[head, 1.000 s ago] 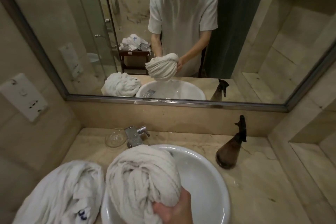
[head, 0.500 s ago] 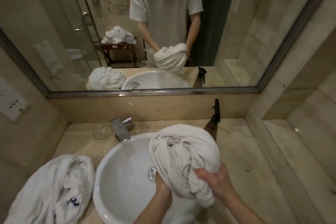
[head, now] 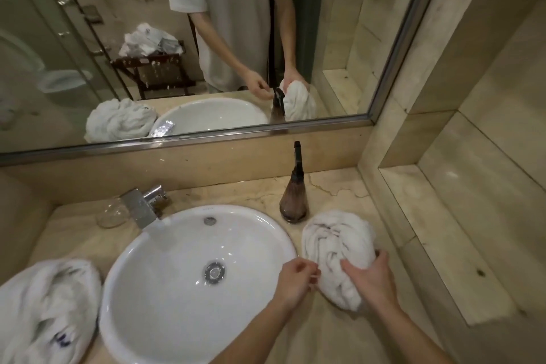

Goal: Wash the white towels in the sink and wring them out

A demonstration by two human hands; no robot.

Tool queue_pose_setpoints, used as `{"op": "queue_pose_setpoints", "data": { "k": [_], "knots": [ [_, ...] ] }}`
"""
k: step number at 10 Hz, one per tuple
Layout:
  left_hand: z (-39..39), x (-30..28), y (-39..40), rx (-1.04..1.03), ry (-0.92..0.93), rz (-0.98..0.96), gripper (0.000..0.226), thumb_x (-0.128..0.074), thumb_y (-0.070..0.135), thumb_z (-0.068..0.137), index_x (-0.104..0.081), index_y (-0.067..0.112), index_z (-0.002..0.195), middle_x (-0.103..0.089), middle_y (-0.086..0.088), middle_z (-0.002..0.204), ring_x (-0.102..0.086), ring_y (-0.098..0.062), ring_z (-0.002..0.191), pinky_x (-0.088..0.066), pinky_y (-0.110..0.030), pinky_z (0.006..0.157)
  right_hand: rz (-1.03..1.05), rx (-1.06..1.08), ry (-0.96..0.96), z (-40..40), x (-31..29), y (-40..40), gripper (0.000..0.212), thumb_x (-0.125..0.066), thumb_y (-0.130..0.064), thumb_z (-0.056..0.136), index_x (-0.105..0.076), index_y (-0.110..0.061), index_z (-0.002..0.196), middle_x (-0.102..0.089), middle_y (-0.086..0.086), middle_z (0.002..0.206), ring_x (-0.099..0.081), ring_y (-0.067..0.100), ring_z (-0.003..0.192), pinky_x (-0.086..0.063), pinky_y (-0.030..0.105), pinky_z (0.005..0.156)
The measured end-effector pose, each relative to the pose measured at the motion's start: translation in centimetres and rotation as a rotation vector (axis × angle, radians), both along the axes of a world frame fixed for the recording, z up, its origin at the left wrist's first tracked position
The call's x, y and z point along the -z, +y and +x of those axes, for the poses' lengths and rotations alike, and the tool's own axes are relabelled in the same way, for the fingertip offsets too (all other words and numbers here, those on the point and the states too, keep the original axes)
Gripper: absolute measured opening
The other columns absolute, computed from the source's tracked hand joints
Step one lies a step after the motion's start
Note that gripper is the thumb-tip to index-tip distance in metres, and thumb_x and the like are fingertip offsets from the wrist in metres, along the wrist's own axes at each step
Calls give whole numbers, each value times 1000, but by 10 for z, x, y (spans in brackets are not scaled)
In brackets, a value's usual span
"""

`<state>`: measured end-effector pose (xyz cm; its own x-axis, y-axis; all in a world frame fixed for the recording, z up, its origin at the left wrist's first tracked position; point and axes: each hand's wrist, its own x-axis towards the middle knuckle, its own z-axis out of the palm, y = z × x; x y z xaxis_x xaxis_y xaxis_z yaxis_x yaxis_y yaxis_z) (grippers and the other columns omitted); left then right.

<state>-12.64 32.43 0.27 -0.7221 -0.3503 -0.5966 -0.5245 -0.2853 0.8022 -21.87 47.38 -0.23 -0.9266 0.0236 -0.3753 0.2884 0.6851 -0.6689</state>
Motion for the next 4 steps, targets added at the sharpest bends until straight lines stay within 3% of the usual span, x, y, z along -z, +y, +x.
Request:
{"op": "queue_pose_setpoints", "data": {
  "k": [1,2,3,4],
  "knots": [
    [7,6,-6,15,-5,-116,14,-58,7,93,-70,3,87,-75,-14,87,-69,-17,74,-53,-23,64,175,-93,38,-6,-1,-2,99,-80,-67,60,-40,-11,130,-48,13,136,-54,36,120,-49,44,90],
    [18,7,-20,12,-18,-252,11,-59,9,92,-70,8,90,-75,-9,84,-69,-13,71,-51,-19,62,465,-229,191,-6,-6,-4,114,-64,-85,59,-35,-12,142,-27,12,156,-32,34,141,-39,52,105],
    [39,3,-44,107,-102,-500,14,-59,31,88,-63,28,101,-73,6,87,-68,-11,83,-54,-32,78,506,-485,539,0,-5,-17,95,-69,-66,73,-37,-16,147,-25,12,161,-19,36,149,-24,61,115],
    [65,-5,-69,229,-234,-774,28,-54,43,91,-53,35,118,-67,13,101,-64,-10,98,-44,-27,76,411,-822,678,13,-17,-54,62,-74,-47,76,-59,-20,130,-53,3,144,-39,31,143,-17,68,114]
  ]
}}
